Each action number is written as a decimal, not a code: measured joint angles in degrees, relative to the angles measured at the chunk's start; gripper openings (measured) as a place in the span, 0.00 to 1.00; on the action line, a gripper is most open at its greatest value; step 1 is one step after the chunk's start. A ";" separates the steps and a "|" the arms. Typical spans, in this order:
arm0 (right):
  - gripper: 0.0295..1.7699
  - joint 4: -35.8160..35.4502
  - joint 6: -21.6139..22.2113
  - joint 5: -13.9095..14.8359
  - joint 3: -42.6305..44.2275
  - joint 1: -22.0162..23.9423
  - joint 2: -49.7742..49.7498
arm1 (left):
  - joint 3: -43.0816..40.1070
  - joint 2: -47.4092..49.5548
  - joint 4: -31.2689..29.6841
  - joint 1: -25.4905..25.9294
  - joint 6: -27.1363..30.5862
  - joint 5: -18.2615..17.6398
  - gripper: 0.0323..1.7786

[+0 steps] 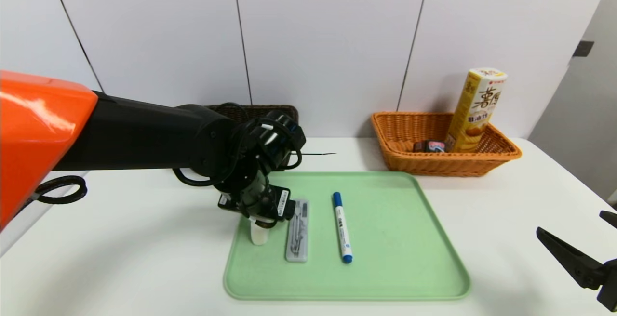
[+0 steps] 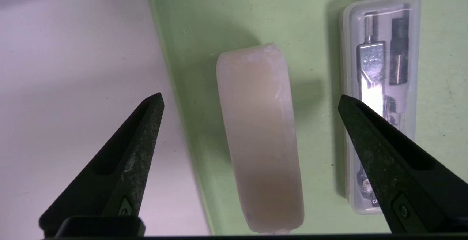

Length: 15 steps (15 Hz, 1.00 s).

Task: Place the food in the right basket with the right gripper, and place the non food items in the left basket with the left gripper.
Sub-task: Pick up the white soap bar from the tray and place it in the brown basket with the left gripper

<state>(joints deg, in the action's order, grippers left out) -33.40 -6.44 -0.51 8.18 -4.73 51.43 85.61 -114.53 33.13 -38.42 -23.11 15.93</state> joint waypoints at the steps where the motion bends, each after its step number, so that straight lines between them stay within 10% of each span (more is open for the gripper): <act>1: 0.96 0.02 0.00 0.00 0.00 -0.01 -0.02 | 0.00 -0.02 0.00 0.00 0.02 0.00 0.95; 12: 0.96 0.05 -0.20 -0.91 -0.41 -0.54 0.02 | 0.07 -0.84 -0.63 -0.24 0.43 0.21 0.95; 15: 0.96 1.22 -0.30 -1.28 -0.44 -0.56 0.00 | 0.62 -1.04 -0.63 -0.22 0.40 0.13 0.70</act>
<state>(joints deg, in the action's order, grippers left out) -32.18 -6.74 -1.79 7.74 -5.29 51.43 86.24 -115.57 32.50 -38.64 -22.71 16.07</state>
